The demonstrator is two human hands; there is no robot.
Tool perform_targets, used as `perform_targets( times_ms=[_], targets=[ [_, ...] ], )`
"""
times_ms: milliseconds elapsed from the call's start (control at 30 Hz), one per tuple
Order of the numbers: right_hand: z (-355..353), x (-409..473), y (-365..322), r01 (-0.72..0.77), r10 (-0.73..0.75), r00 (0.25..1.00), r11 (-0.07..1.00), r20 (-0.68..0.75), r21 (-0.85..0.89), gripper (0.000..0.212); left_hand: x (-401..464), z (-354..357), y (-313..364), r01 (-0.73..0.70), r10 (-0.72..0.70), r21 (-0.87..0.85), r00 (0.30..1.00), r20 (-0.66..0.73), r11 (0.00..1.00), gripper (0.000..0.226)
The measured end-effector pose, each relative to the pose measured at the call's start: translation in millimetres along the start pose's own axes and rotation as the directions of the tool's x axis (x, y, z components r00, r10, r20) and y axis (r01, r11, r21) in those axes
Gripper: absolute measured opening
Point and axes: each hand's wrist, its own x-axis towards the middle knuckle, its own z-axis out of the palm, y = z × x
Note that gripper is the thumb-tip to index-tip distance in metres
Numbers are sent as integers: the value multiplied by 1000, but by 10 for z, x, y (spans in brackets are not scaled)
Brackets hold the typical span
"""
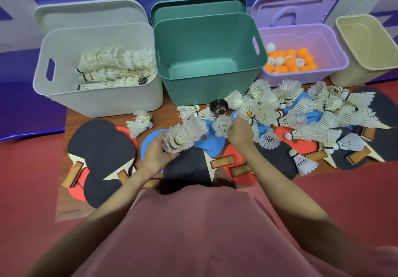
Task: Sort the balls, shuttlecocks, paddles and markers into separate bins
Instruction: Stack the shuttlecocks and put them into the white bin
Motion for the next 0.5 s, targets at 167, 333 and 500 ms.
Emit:
perform_targets(
  times_ms=[167,333,500],
  targets=[
    [-285,-129,81,196,-136,976,886,-169,421,39,34,6,-37,-22,22,17,1000,11,1000,50],
    [-559,-278,-32,268,-267,958,705,-104,656,37,60,40,-18,-57,57,1,998,42,998,49],
    [-465,-414,-190,349,-395,918,840,26,416,35,71,71,65,-89,89,8,995,55,996,43]
  ],
)
